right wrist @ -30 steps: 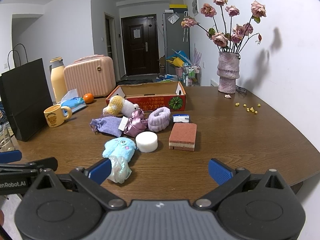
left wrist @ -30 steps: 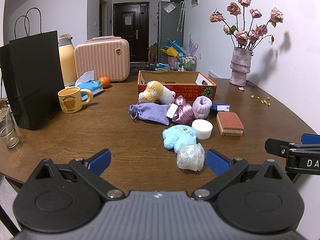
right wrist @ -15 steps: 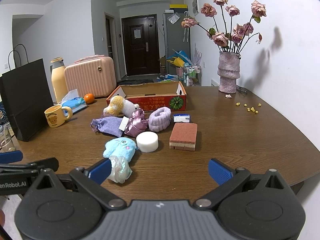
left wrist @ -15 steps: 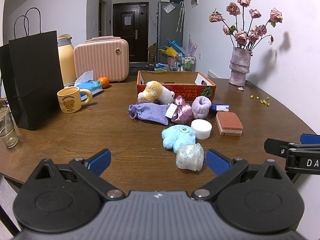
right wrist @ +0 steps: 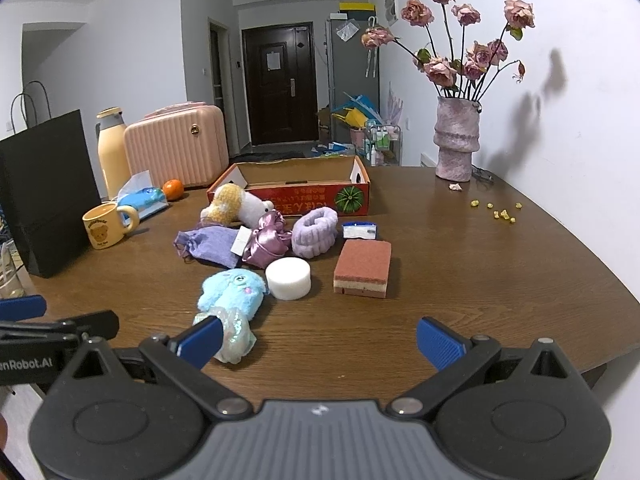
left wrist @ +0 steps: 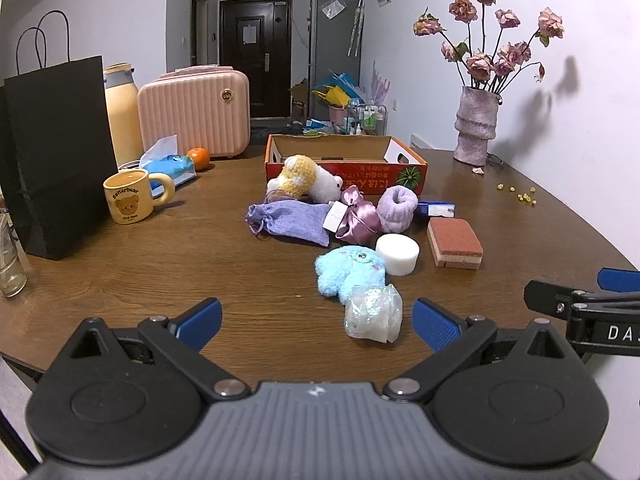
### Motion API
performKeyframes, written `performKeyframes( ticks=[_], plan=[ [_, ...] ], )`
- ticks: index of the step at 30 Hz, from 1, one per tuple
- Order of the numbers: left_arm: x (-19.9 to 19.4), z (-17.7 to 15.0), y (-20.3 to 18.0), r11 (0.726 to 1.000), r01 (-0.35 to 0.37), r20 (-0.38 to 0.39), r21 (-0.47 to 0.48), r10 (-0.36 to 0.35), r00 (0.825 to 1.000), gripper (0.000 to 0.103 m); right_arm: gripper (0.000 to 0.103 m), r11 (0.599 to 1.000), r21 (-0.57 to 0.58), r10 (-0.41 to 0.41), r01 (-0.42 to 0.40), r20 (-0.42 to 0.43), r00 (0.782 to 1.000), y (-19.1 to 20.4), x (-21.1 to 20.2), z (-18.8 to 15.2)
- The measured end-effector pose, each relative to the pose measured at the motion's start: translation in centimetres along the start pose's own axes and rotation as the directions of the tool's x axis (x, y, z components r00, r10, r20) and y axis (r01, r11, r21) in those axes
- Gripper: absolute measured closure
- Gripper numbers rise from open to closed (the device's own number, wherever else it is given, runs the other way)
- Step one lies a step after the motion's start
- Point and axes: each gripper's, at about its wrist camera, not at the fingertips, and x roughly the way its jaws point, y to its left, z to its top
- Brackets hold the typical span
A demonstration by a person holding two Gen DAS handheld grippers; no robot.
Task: Organize soft objects
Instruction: 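Move the right tool to the clear plastic bag and close on it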
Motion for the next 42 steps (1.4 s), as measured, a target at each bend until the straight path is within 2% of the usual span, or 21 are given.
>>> performKeyframes(
  ticks=[23, 42],
  plan=[
    [3.7, 1.2, -0.6, 1.0, 0.006, -0.07, 0.008, -0.006, 0.997, 0.0, 0.0, 1.0, -0.011, 0.008, -0.008, -0.056, 0.998, -0.9, 3.6, 0.8],
    [6.9, 0.8, 2.3, 0.998, -0.054, -0.142, -0.038, 0.048, 0.989, 0.0, 0.0, 0.996, -0.044, 0.066, -0.073, -0.151, 0.986, 1.6, 8.2, 1.0]
  ],
)
